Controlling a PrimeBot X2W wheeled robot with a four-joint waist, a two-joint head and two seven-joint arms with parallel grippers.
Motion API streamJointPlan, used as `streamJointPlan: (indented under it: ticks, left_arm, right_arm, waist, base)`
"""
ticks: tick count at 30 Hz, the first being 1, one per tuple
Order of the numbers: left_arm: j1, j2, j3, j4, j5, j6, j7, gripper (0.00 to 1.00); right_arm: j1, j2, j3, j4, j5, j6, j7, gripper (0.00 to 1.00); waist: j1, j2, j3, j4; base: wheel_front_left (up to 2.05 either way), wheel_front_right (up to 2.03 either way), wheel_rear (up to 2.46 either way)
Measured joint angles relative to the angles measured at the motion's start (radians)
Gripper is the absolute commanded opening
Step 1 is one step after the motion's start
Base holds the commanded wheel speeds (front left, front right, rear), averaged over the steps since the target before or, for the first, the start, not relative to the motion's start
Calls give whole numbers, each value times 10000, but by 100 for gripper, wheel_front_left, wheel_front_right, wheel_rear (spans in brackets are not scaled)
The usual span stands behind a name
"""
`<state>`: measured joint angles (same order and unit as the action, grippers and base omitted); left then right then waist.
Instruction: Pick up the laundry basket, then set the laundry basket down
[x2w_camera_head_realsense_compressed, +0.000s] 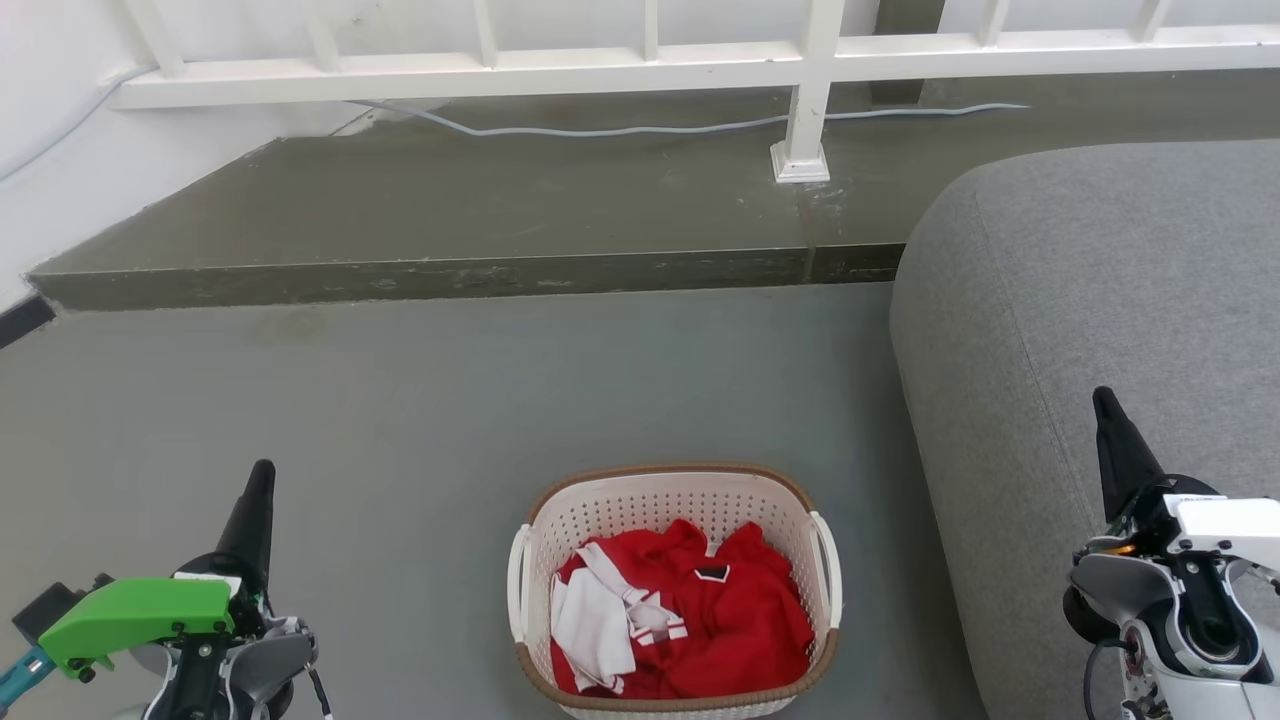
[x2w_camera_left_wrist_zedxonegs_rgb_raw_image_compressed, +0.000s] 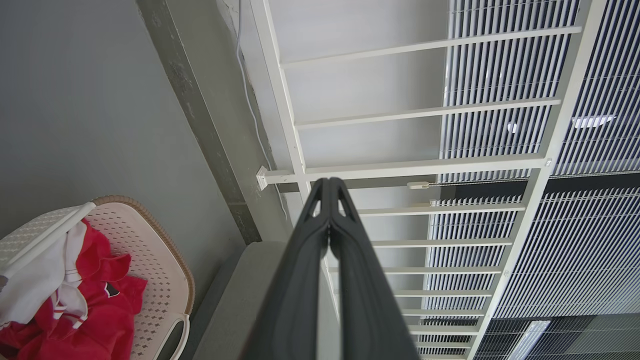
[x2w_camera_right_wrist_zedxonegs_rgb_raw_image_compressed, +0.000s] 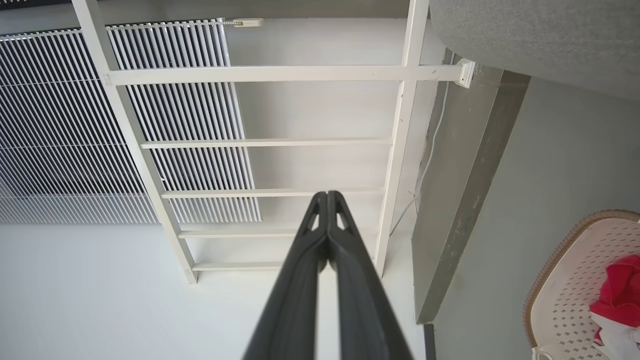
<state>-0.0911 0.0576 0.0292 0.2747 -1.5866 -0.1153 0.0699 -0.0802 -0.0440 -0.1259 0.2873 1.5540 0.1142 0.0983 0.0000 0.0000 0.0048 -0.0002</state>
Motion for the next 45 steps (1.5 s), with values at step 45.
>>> streamJointPlan:
  ticks: [45]
  left_arm:
    - [0,-2,136,21,-428,-79,88,0]
  right_arm:
    - [0,42,-105,-44,474,17,96,0]
  waist:
    - [0,0,-20,2]
  base:
    - [0,0,0]
